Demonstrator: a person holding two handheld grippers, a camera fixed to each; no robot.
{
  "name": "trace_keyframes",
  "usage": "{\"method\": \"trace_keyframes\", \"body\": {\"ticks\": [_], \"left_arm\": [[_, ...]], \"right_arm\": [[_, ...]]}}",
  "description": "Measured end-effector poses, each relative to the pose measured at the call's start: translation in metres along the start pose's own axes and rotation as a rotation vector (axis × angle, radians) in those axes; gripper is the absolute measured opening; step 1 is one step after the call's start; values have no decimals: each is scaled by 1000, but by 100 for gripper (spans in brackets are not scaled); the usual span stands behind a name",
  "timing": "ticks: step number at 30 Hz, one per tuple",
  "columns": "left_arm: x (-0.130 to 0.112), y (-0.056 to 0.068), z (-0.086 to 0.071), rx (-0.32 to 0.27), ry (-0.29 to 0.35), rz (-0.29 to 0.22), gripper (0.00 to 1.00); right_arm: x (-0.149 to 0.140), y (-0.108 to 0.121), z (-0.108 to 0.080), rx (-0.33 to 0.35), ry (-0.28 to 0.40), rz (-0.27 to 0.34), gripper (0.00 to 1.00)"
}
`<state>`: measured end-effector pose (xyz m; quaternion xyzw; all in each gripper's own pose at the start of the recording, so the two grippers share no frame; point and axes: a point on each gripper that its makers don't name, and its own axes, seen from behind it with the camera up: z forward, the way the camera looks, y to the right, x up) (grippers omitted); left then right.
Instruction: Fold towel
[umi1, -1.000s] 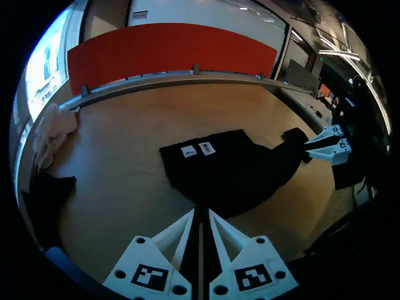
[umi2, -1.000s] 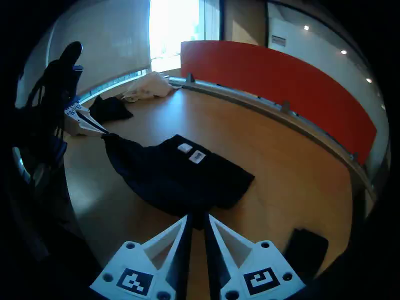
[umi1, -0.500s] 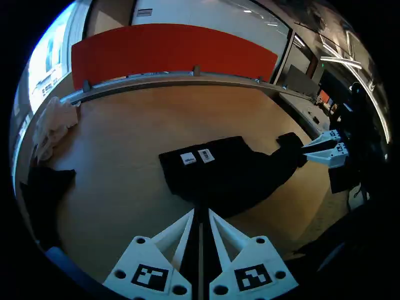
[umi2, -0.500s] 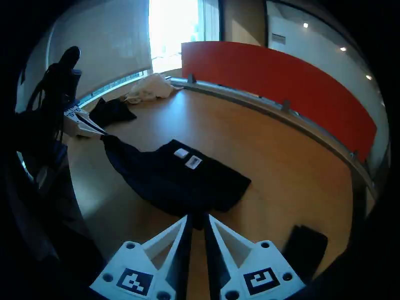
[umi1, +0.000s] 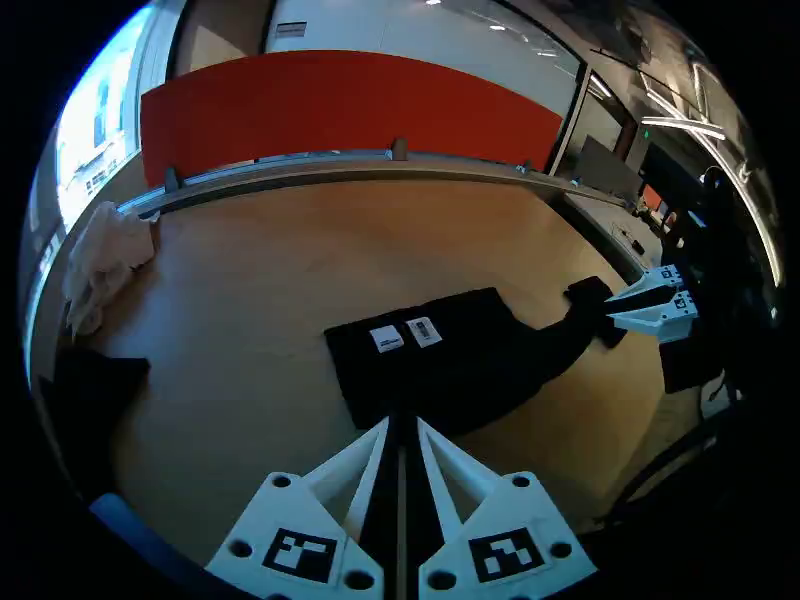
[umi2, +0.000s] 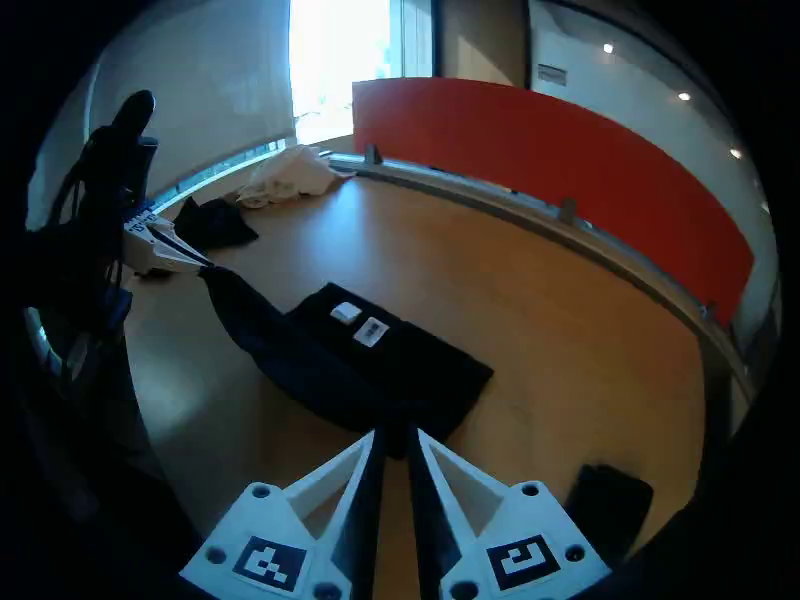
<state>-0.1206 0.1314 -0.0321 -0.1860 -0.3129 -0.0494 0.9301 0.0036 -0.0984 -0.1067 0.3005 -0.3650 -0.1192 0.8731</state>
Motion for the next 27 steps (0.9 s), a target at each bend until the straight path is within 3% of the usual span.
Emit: {"method": "trace_keyframes", "body": {"ticks": [12,27], "left_arm": [[10,-18,54,-1,-26,-14,4],[-3,-34,111,4,-102,-11,4]], "right_arm": [[1,27,44,-19,-39,48,16],[-17,48,94,-27,-108,113,17]]}}
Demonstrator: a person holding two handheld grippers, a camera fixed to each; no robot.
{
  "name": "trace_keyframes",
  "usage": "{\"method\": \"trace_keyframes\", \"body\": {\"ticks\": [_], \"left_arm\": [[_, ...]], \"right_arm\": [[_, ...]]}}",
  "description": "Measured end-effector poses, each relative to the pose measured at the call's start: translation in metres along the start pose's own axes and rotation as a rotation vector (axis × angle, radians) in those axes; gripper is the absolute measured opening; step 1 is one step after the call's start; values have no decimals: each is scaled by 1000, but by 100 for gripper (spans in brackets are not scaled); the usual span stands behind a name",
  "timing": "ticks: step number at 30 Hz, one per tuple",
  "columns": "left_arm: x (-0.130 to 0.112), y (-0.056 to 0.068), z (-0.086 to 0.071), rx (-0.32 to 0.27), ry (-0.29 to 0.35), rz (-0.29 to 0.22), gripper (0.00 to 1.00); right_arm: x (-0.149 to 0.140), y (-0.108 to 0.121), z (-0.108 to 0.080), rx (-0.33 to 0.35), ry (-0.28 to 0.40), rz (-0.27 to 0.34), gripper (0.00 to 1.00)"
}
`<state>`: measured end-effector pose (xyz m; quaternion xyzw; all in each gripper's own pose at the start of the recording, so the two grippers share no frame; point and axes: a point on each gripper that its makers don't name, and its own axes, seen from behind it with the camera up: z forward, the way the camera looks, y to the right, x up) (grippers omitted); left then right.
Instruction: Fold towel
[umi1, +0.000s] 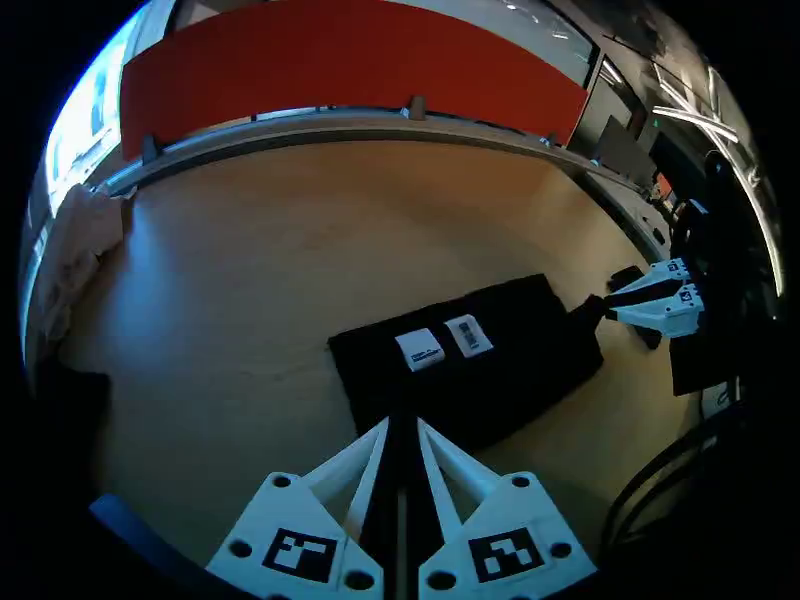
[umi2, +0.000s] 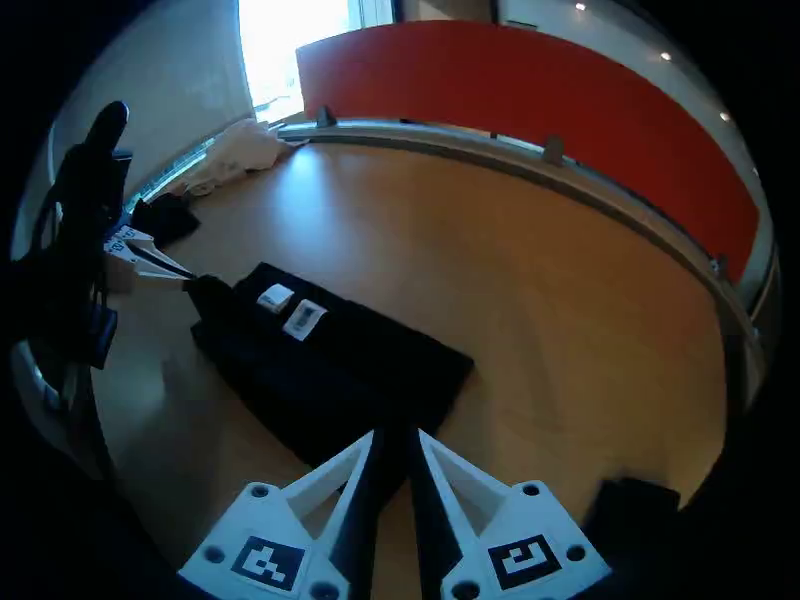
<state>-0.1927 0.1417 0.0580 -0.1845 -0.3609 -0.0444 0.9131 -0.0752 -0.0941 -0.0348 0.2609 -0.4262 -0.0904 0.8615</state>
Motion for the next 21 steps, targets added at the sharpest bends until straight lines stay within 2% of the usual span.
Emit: {"method": "trace_keyframes", "body": {"ticks": [6,11,17,21], "left_arm": [[1,-9,12,16,-13,4,4],[1,-17,20,34,-24,-11,5],[2,-28,30,63,-32,-32,12],[7,-36,31,83,-15,-41,22]], "right_arm": [[2,2,10,-7,-6,20,18],[2,6,18,-21,-13,40,22],[8,10,27,-38,-3,93,33],[12,12,29,-46,7,112,53]]}}
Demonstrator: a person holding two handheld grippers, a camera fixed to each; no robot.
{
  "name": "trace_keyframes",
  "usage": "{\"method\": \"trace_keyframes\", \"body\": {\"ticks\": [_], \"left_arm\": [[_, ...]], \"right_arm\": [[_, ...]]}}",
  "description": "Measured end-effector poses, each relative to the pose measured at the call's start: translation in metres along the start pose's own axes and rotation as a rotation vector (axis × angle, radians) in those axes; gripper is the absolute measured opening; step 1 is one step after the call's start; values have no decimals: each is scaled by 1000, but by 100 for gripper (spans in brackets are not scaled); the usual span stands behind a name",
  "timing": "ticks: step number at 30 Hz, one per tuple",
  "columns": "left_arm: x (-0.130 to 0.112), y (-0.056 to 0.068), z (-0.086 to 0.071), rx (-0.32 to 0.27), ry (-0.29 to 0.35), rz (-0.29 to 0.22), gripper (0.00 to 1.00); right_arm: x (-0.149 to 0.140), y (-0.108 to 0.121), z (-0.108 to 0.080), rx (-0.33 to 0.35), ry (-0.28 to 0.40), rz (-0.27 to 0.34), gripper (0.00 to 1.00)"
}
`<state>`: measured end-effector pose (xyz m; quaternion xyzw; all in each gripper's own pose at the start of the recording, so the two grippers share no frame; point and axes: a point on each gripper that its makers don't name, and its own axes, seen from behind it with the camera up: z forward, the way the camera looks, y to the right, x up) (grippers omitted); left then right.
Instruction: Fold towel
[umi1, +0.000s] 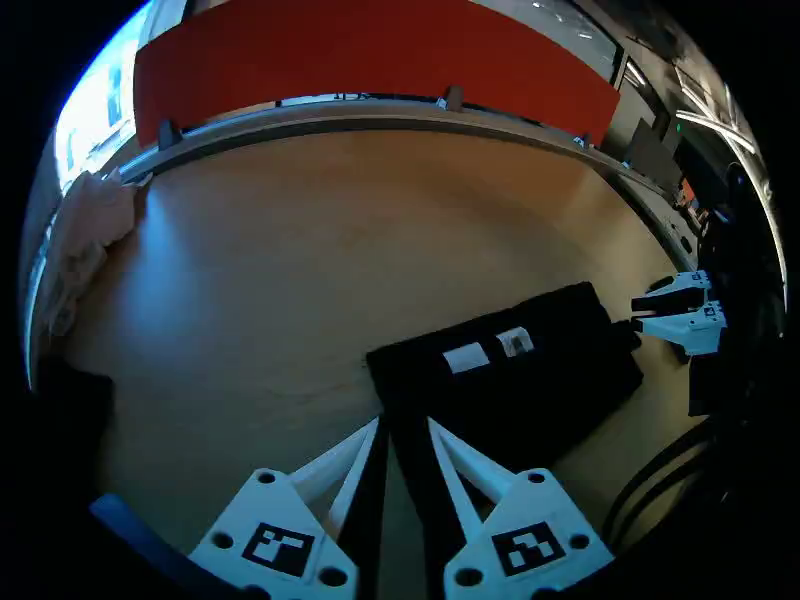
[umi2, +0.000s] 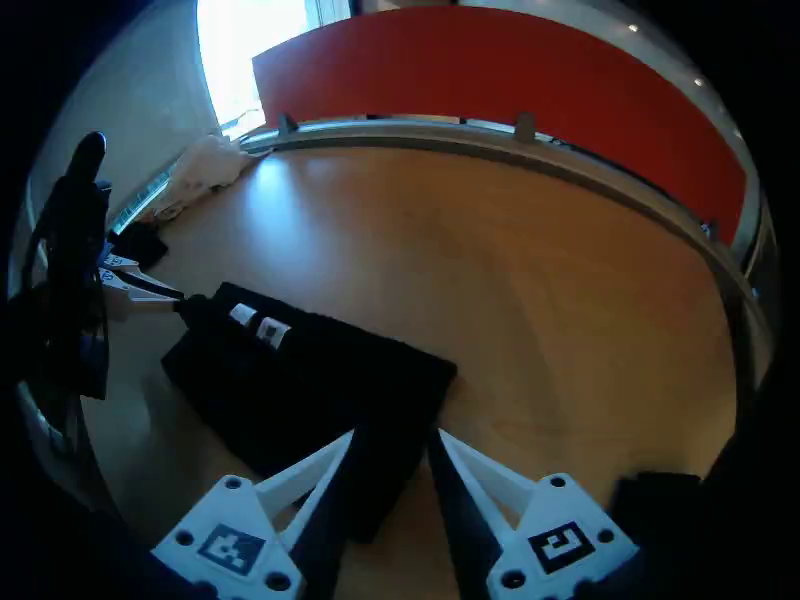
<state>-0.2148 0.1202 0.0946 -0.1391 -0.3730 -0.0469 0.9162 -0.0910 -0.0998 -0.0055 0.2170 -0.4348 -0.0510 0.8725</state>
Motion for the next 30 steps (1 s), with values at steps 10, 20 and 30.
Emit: {"method": "trace_keyframes", "body": {"ticks": [10,20,30], "left_arm": [[7,-12,0,32,19,-6,55],[10,-24,-2,75,38,-23,93],[11,-31,-18,98,66,-62,93]], "right_arm": [[1,2,0,-18,6,-30,76],[1,5,-3,-21,14,-38,100],[3,3,-6,-15,22,-47,100]]}}
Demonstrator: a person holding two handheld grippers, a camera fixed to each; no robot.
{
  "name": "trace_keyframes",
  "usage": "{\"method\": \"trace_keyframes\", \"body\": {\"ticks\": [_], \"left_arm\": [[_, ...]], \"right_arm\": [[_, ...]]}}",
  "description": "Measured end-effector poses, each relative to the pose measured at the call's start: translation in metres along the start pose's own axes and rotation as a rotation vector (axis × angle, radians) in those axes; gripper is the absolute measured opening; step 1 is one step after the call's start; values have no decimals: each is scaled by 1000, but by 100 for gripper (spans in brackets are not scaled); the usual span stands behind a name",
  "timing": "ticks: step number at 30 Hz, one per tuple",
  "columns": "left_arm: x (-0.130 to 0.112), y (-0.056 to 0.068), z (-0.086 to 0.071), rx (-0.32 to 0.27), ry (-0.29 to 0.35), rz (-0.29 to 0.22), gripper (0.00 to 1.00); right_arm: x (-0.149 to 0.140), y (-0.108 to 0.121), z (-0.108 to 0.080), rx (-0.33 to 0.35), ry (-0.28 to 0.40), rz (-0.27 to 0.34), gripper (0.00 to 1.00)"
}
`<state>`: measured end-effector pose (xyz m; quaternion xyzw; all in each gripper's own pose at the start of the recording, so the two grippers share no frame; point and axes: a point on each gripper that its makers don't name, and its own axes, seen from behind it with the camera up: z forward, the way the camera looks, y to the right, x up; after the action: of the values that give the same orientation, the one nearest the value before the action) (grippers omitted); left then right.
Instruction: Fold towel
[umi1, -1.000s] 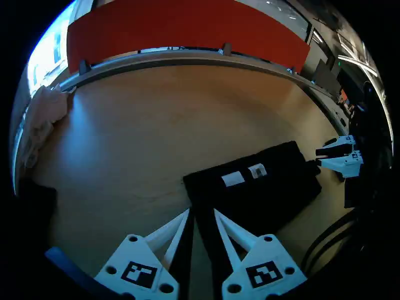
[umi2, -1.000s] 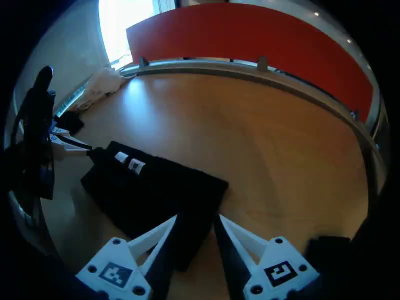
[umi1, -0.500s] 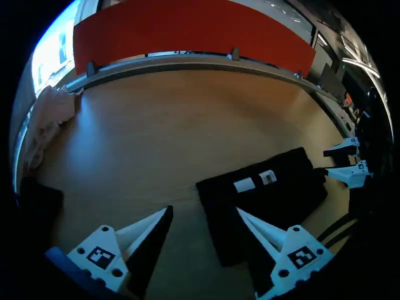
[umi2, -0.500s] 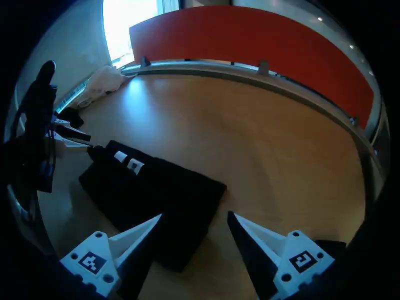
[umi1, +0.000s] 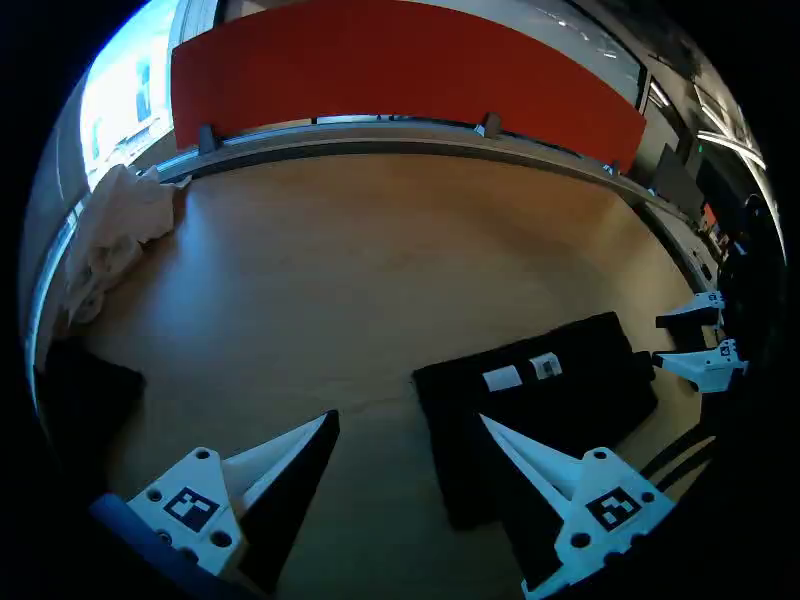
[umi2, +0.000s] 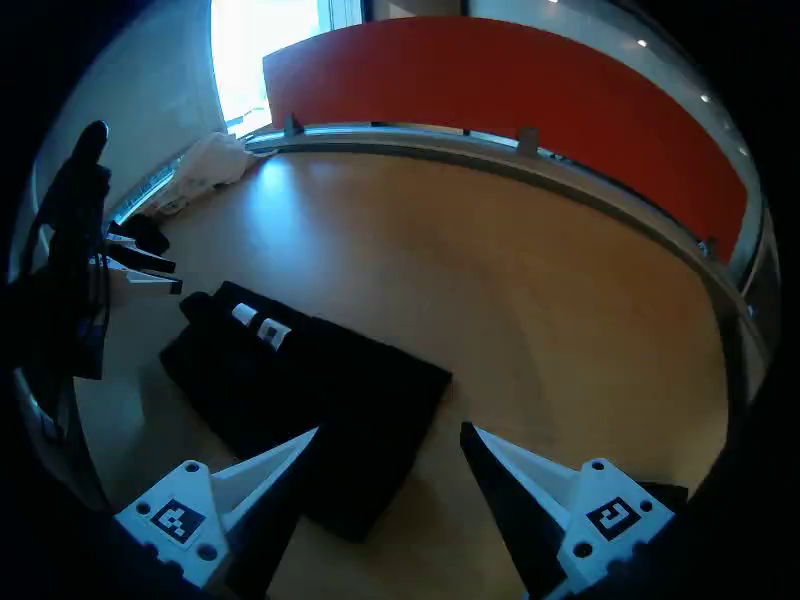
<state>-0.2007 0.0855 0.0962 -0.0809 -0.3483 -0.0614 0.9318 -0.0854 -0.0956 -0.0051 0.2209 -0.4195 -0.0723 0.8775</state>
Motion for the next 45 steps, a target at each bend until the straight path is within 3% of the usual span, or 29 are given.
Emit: {"method": "trace_keyframes", "body": {"ticks": [12,28,37,45], "left_arm": [[-27,-18,-29,35,-4,-61,93],[-58,-54,-70,93,18,-144,93],[-72,-71,-85,117,23,-166,93],[-82,-77,-92,125,24,-175,93]], "right_arm": [[-2,-18,-1,32,0,-21,100],[0,-71,12,101,-7,-70,100],[0,-106,22,149,-18,-102,100],[-3,-134,32,188,-34,-129,100]]}}
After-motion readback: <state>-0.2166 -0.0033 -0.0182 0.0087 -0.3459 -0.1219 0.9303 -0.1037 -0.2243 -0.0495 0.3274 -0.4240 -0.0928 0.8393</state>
